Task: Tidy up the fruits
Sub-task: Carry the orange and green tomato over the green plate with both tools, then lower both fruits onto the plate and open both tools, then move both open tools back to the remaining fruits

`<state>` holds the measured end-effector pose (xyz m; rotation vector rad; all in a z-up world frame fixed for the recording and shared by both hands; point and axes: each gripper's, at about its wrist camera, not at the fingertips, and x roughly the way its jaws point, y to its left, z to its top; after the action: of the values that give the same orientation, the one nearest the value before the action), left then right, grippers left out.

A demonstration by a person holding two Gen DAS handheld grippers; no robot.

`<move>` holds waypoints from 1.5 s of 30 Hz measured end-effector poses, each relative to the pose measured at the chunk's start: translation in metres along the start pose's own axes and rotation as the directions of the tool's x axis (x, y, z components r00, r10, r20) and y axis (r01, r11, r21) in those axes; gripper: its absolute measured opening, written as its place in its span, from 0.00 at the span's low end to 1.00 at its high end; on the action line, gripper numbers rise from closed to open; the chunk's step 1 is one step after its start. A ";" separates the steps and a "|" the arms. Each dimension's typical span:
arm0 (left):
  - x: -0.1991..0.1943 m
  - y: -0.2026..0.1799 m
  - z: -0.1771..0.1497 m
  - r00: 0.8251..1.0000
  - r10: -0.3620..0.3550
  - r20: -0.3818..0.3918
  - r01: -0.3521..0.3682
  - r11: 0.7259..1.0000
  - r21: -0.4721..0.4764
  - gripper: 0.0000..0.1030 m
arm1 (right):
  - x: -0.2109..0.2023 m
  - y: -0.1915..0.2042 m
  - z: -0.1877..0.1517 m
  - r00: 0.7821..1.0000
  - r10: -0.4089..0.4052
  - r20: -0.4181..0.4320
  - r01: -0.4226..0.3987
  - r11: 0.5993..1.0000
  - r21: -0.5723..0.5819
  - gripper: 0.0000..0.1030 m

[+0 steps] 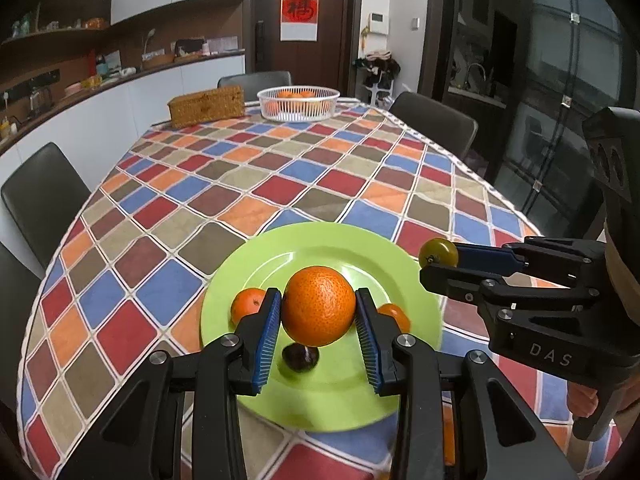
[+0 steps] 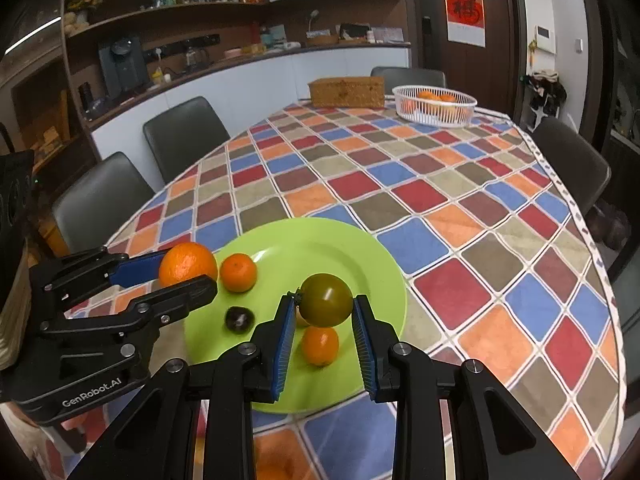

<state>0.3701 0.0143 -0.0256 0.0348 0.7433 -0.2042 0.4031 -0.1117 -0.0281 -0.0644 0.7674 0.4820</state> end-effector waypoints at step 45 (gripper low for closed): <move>-0.079 -0.010 -0.033 0.995 0.064 0.077 -0.064 0.998 -0.002 0.43 | -0.057 0.028 -0.031 0.998 -0.027 0.062 0.028 1.000 -0.011 0.32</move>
<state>0.2892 0.0214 0.0036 0.0509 0.6648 -0.1440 0.3350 -0.1165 -0.0087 -0.0713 0.7024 0.4603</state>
